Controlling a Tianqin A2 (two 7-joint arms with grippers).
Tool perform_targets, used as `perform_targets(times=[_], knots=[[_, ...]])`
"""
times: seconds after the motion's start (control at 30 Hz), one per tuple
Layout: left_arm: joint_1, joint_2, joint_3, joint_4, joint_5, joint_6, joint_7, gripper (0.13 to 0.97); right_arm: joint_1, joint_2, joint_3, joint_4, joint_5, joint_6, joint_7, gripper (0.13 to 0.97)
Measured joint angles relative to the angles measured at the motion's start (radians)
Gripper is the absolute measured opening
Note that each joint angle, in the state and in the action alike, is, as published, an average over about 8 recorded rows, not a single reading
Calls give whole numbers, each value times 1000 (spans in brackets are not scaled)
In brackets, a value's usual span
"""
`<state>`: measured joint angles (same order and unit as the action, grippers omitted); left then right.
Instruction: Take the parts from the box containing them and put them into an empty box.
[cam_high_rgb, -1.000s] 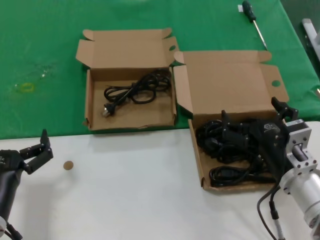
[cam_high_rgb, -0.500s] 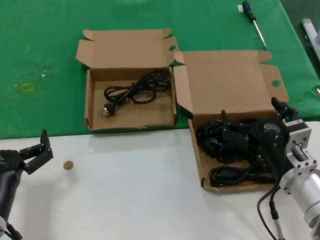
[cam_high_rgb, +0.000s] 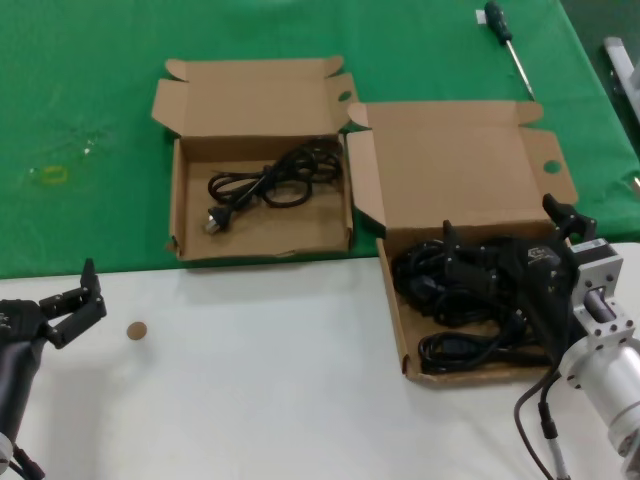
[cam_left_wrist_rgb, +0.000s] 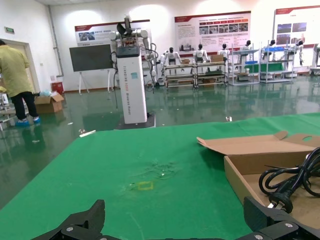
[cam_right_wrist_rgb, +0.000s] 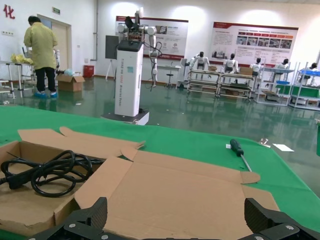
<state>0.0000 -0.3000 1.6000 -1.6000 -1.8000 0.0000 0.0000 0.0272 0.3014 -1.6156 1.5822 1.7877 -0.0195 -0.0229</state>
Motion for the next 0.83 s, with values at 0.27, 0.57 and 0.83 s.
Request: perform_targets(times=[0.27,0.57,0.83], knots=[[0,0,0,0,0,0,0,966,0,0,0,0,0,0,0,966],[0,0,0,0,0,0,0,966,0,0,0,0,0,0,0,966],[0,0,0,0,0,0,0,966,0,0,0,0,0,0,0,966]])
